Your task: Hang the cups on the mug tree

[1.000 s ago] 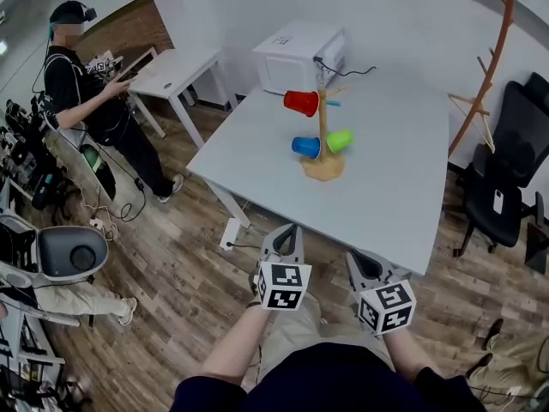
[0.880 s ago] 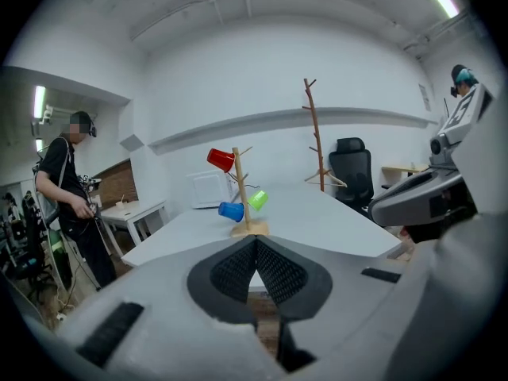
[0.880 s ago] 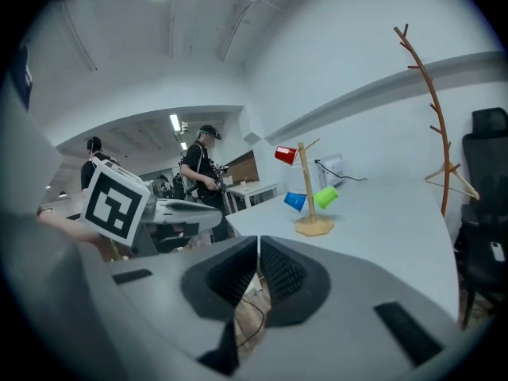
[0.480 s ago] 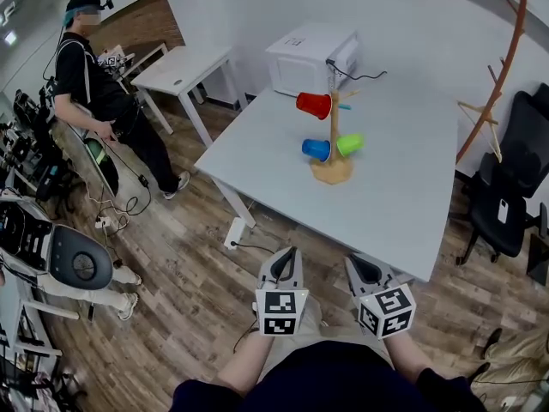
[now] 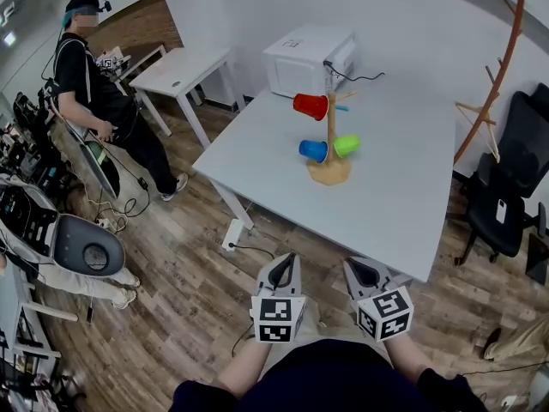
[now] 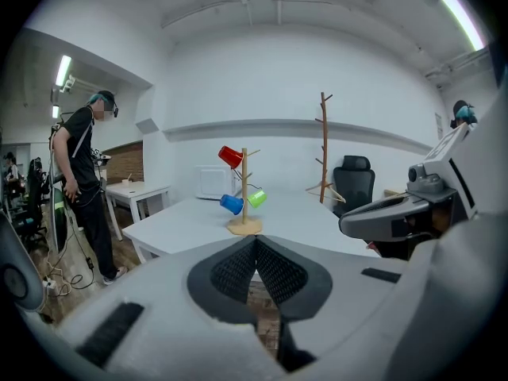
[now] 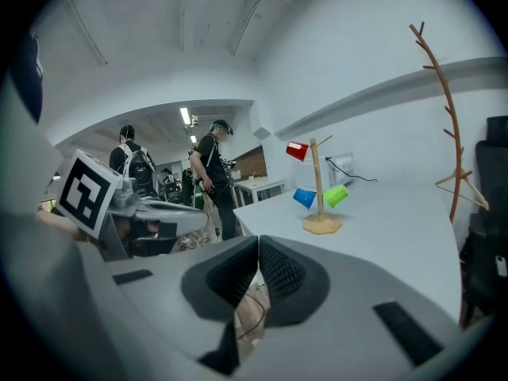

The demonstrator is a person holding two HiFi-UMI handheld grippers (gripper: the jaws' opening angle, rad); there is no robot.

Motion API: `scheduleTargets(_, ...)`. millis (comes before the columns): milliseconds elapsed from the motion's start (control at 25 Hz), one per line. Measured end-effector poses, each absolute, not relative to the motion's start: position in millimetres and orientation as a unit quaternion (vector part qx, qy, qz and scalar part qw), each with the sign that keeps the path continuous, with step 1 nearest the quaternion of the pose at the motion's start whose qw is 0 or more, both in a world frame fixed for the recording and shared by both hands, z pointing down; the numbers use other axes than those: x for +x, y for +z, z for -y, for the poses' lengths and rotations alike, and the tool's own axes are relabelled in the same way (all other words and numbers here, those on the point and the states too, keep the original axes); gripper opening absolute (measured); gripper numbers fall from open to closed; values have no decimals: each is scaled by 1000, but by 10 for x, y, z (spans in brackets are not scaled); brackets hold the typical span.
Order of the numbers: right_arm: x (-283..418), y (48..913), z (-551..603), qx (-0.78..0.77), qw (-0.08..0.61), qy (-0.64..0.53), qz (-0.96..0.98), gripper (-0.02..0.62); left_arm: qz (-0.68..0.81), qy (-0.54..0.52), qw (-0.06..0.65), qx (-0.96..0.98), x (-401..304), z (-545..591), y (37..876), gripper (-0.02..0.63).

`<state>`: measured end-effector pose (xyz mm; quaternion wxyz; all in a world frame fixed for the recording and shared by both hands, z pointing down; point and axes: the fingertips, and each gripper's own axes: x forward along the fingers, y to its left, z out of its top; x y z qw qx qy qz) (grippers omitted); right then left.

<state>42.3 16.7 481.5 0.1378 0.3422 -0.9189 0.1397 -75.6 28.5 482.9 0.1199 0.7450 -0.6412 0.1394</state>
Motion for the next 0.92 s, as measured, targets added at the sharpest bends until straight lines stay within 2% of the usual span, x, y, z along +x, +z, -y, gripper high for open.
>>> scheduleTargets(920,416,4777,-219,340,129,145,920,31,633,148,130,749,-703,-299,4893,20)
